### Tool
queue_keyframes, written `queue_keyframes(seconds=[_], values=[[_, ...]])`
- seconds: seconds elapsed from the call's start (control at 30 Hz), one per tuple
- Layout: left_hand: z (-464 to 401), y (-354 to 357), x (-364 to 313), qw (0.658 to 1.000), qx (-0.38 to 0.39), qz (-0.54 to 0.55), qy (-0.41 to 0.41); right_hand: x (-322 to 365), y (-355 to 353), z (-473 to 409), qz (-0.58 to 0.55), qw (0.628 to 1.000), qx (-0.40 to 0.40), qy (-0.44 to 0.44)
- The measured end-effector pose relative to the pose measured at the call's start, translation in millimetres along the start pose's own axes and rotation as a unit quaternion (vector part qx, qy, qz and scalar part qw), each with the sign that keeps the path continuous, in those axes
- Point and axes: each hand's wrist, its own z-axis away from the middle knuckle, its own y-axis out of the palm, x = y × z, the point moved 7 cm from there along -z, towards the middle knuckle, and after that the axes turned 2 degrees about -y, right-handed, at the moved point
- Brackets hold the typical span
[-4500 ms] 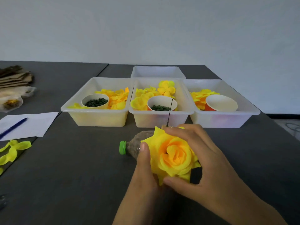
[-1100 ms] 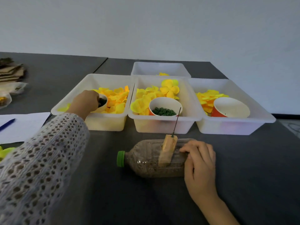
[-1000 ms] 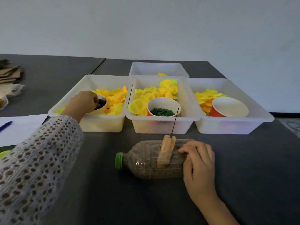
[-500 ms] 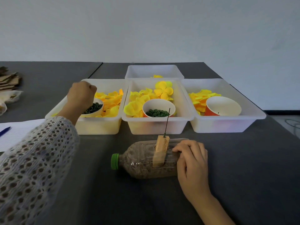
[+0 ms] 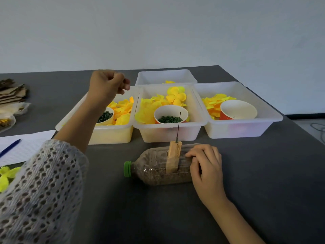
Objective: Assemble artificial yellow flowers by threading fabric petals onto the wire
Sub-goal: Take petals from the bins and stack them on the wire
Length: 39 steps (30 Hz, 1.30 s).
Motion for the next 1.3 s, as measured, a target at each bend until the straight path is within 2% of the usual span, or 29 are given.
queue_keyframes(seconds=[0.13, 0.3, 0.53, 0.7, 1.13, 1.3], values=[[18, 29, -19, 0.997, 0.076, -0.005, 0.010, 0, 0, 1, -0.009, 1.000, 0.003, -0.002], [40, 58, -36, 0.988, 0.145, 0.049, 0.018, 1, 0, 1, -0.007, 1.000, 0.008, -0.007], [60, 79, -36, 0.992, 0.106, 0.061, -0.015, 2, -1, 1, -0.001, 1.000, 0.009, -0.006], [75, 90, -48, 0.991, 0.102, 0.089, -0.010, 2, 0, 2, -0.001, 1.000, 0.012, -0.004], [98, 107, -68, 0.986, 0.139, -0.034, 0.090, 2, 1, 2, 0.000, 1.000, 0.007, -0.006], [98, 104, -71, 0.982, 0.149, -0.026, 0.112, 2, 1, 2, -0.001, 1.000, 0.008, -0.005]])
